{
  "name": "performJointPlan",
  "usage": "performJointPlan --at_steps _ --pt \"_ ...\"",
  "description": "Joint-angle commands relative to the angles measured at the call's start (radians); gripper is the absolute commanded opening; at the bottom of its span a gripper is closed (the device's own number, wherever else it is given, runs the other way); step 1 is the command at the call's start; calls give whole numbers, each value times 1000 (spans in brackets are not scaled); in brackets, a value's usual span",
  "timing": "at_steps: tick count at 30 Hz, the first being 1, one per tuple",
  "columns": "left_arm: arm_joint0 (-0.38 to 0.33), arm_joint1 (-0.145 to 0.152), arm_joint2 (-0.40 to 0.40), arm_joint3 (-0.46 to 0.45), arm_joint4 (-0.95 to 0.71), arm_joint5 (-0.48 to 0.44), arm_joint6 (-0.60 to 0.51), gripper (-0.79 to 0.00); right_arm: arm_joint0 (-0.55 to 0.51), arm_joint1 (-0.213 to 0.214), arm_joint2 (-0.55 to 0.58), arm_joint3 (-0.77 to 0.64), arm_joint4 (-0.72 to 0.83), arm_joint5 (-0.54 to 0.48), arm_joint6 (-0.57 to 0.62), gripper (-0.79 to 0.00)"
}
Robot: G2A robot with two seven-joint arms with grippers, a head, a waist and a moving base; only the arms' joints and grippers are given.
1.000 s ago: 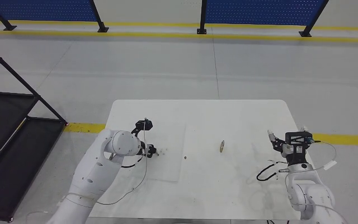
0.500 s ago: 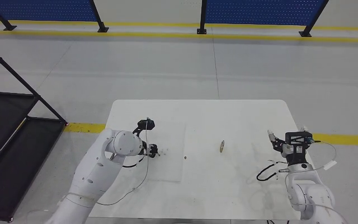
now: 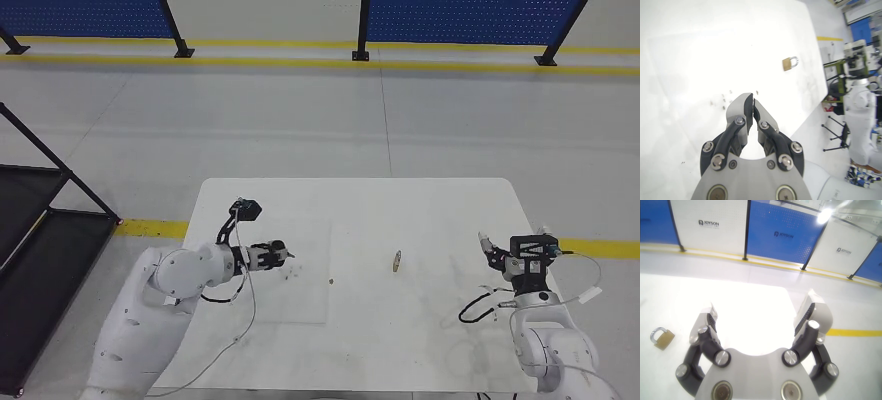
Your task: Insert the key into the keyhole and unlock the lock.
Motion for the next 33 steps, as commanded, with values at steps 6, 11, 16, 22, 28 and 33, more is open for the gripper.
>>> performJointPlan --at_steps 6,11,16,22,28,33 --pt "73 11 -183 105 -420 -189 -35 -785 0 0 0 0 0 0 0 0" --pt "45 18 -241 311 -724 -239 -167 -785 0 0 0 0 0 0 0 0" --pt "-18 24 -253 476 -905 -264 -294 -785 0 0 0 0 0 0 0 0" --pt "-51 29 -250 531 -927 -286 -354 -785 0 0 0 0 0 0 0 0" --pt "-51 29 -250 531 -927 -286 -354 -785 0 0 0 0 0 0 0 0" --pt "-51 29 -250 531 -927 -286 -354 -785 -3 1 -67 -17 -112 -67 16 0"
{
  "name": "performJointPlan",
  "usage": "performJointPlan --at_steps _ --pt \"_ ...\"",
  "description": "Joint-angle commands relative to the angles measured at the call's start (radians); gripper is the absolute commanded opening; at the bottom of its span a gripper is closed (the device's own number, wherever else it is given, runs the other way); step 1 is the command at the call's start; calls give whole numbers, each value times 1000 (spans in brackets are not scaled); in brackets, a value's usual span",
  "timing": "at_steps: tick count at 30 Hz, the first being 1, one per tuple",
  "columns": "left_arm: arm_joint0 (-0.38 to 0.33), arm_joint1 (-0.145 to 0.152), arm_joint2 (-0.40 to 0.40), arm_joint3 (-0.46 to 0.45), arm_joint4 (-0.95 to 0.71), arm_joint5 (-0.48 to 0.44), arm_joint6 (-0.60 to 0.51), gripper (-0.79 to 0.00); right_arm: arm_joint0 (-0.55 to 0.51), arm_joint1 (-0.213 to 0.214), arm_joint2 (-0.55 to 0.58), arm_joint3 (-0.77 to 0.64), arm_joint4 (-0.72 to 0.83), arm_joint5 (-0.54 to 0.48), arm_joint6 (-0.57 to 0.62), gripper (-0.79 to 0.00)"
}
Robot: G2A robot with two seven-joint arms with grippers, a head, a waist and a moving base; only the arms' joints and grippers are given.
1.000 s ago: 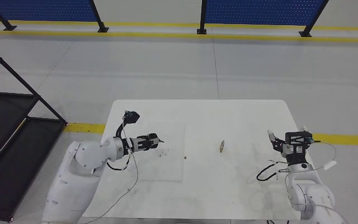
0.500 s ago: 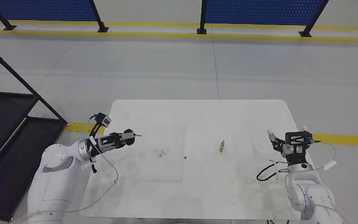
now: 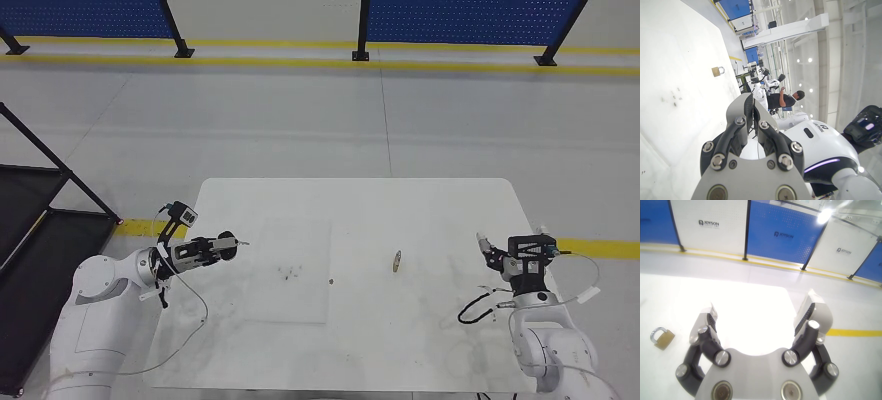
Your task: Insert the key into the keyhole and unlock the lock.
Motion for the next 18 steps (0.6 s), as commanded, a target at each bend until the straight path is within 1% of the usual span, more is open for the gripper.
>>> performJointPlan --at_steps 1,3,6,8,10,14,16,18 --pt "0 0 0 0 0 0 0 -785 -2 1 -64 -10 -117 -51 20 0" --pt "0 0 0 0 0 0 0 -785 4 -1 -118 -12 -174 -75 56 0" --pt "0 0 0 0 0 0 0 -785 20 -6 -168 -18 -217 -77 123 0" --pt "0 0 0 0 0 0 0 -785 23 -8 -179 -44 -222 -71 173 0" --pt "0 0 0 0 0 0 0 -785 20 -8 -184 -90 -215 -89 240 0" --pt "0 0 0 0 0 0 0 -785 31 -9 -190 -194 -184 -130 443 0" --pt "0 0 0 0 0 0 0 -785 50 -11 -207 -238 -150 -156 570 0" --pt "0 0 0 0 0 0 0 -785 79 -15 -223 -279 -104 -157 691 0"
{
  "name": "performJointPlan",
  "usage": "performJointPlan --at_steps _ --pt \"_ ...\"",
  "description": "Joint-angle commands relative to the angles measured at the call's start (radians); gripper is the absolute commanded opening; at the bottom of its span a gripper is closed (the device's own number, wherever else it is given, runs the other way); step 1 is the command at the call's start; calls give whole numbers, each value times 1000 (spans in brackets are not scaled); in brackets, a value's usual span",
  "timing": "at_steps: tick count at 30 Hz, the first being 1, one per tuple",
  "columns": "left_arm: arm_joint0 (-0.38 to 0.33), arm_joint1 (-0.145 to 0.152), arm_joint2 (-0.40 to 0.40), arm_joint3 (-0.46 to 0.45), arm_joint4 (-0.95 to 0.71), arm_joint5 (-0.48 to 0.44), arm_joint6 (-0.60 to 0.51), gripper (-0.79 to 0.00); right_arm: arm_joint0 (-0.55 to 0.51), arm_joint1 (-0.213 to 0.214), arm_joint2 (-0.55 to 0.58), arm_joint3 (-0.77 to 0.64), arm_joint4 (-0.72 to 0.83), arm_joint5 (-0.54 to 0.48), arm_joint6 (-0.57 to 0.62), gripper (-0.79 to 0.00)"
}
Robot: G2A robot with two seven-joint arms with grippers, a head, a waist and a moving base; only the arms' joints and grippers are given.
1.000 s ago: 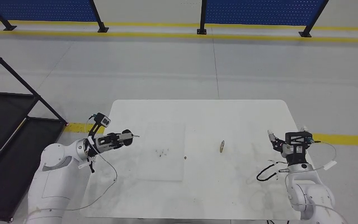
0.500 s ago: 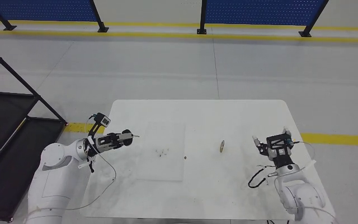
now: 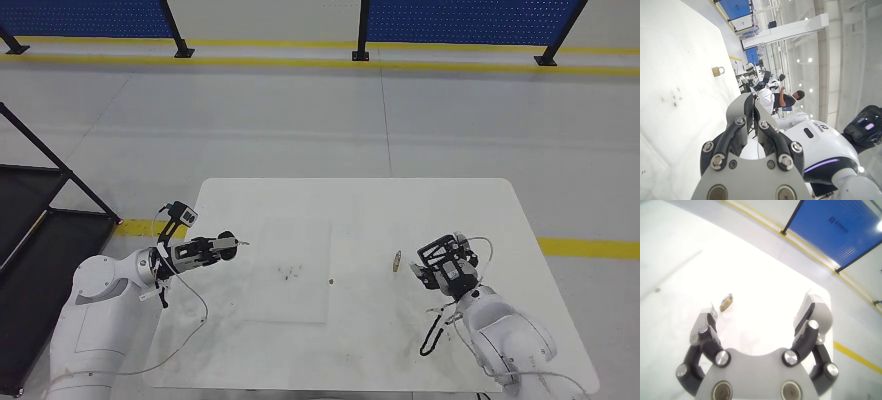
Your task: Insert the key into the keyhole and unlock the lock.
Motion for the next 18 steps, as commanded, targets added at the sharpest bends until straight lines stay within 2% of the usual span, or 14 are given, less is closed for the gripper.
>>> performJointPlan --at_steps 1,5,18 --pt "0 0 0 0 0 0 0 -785 31 -4 -19 -35 57 -4 154 0" --pt "0 0 0 0 0 0 0 -785 126 -12 -55 -43 157 0 374 0" --pt "0 0 0 0 0 0 0 -785 423 -53 -223 115 245 182 769 0"
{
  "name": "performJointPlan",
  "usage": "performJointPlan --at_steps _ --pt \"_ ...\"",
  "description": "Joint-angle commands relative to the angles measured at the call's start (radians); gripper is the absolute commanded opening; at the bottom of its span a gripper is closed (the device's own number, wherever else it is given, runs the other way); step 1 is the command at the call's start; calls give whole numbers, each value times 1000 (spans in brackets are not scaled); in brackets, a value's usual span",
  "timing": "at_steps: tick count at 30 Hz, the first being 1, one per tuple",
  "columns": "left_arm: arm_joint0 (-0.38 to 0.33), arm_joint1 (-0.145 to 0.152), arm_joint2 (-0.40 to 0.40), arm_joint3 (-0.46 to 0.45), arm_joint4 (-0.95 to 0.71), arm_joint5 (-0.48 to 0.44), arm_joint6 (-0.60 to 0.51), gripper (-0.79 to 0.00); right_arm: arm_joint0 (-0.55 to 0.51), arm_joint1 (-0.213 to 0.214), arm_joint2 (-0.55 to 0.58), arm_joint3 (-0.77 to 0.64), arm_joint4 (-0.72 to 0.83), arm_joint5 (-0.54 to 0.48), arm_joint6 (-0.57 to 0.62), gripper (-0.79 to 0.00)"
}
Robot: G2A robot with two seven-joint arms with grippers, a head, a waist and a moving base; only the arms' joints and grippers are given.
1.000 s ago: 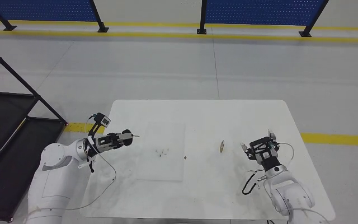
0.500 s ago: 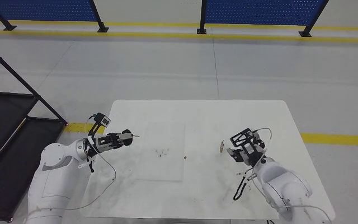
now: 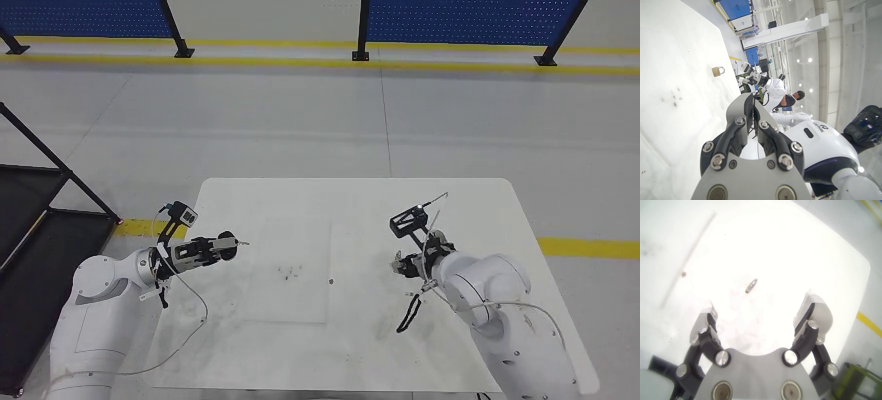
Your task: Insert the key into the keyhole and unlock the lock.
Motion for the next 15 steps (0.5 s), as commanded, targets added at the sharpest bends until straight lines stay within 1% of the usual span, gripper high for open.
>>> performJointPlan --at_steps 1,5,7,15 --pt "0 0 0 0 0 0 0 -785 40 -7 -21 31 20 25 50 0" --pt "0 0 0 0 0 0 0 -785 94 -18 -60 112 39 73 121 0" --pt "0 0 0 0 0 0 0 -785 105 -25 -65 134 85 109 126 0" --pt "0 0 0 0 0 0 0 -785 105 -25 -65 134 85 109 126 0"
